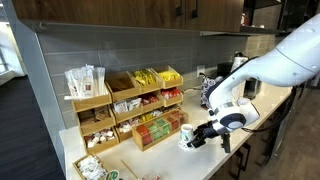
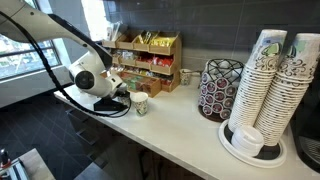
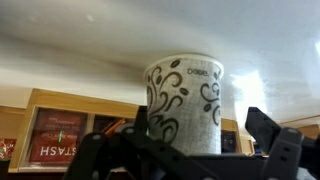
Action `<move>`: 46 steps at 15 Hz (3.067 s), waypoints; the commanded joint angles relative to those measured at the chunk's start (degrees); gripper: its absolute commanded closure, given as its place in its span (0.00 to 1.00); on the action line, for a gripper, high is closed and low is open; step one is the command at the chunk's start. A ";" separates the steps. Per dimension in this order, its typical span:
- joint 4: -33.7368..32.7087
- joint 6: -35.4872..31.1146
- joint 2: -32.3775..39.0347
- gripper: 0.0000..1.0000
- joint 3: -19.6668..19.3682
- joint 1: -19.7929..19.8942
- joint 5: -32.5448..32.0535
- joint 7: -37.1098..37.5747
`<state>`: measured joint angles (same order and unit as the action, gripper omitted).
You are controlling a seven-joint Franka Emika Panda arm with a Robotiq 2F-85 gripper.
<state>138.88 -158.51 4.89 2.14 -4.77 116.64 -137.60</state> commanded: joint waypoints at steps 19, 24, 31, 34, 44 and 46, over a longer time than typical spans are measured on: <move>6.61 -12.76 -16.73 0.00 1.44 -0.78 -6.22 4.00; 5.62 -19.32 -18.64 0.00 0.75 0.46 -6.03 4.52; -0.94 -25.03 -17.47 0.00 0.94 6.03 1.58 2.58; -4.07 -27.20 -15.19 0.00 1.77 8.78 4.66 2.26; -9.83 -31.34 -4.97 0.00 2.62 10.80 3.56 2.78; -10.96 -31.97 -3.08 0.00 2.29 10.54 3.25 2.76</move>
<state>130.53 -187.94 -1.75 4.13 5.58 119.67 -134.16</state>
